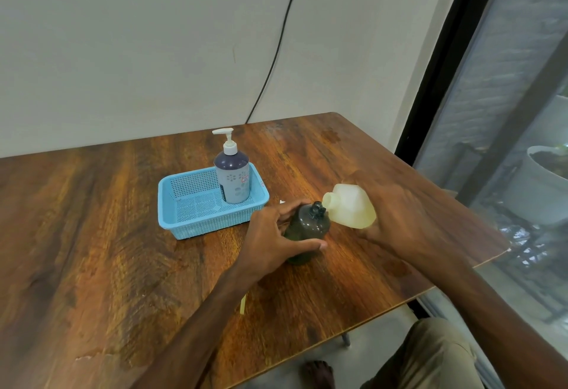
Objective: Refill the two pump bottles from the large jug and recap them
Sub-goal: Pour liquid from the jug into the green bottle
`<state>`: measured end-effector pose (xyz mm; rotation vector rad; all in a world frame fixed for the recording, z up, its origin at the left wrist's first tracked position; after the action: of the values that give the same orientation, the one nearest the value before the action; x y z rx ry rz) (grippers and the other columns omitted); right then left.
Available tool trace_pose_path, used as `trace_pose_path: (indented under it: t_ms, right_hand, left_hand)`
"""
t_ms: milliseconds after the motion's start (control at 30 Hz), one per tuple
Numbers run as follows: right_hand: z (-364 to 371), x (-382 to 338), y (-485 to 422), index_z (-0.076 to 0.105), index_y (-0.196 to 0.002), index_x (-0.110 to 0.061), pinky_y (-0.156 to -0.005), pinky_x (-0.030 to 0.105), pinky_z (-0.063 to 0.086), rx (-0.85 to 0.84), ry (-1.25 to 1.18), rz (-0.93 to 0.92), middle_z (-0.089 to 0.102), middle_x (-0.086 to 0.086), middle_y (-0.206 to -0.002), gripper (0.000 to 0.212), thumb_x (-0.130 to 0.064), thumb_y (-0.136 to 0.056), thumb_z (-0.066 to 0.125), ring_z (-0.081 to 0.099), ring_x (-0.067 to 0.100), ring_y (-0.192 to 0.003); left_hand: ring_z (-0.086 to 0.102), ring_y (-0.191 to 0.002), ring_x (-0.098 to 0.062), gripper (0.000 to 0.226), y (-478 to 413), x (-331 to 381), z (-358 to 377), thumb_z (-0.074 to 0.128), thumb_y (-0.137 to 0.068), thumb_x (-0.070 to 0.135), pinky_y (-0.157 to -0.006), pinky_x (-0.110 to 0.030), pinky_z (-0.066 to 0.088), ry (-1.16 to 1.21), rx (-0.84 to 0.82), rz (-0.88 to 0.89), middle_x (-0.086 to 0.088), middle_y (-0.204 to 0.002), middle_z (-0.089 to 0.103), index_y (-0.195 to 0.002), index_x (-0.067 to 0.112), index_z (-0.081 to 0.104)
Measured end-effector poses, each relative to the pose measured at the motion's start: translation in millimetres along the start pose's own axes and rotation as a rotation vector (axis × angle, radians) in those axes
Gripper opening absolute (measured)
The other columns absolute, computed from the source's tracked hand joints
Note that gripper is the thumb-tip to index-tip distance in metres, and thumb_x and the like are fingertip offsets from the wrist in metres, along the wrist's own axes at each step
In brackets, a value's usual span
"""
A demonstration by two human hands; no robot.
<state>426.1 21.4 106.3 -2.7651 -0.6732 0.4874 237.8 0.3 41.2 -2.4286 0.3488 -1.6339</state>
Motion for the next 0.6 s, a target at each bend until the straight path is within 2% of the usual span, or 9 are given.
trace_pose_path:
  t_ms: [400,600]
  right_hand:
    - [0.9,-0.8,-2.5,0.054,-0.14,-0.024,-0.093,0.034,0.045,-0.017,0.015,-0.004,0.065,0.003,-0.129,0.075,-0.029,-0.073,0.087,0.058,0.023,-0.119]
    - [-0.4,-3.3,-2.9,0.052,-0.142,-0.025,-0.092,0.032,0.041,-0.015,0.036,-0.015,0.063,0.003,-0.132,0.076,-0.029,-0.074,0.087,0.056,0.023,-0.122]
  left_hand:
    - [0.065,-0.119,0.003,0.073,0.6,3.2,-0.1,0.098,-0.068,0.03,-0.101,-0.028,0.057,0.011,-0.002,0.011,0.014,-0.127,0.072,-0.132,0.033,0.063]
    - [0.064,-0.12,0.004,0.077,0.2,1.5,-0.6,0.097,-0.068,0.031,-0.102,-0.028,0.057,0.006,-0.001,0.01,0.015,-0.129,0.071,-0.137,0.028,0.063]
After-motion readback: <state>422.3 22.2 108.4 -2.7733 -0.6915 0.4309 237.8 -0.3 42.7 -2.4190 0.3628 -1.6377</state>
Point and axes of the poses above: each hand's wrist, its own y-axis away from the middle knuckle, its own z-axis out of the palm, x = y × z, the point moved 10 cm from there along -y, towards the middle knuckle
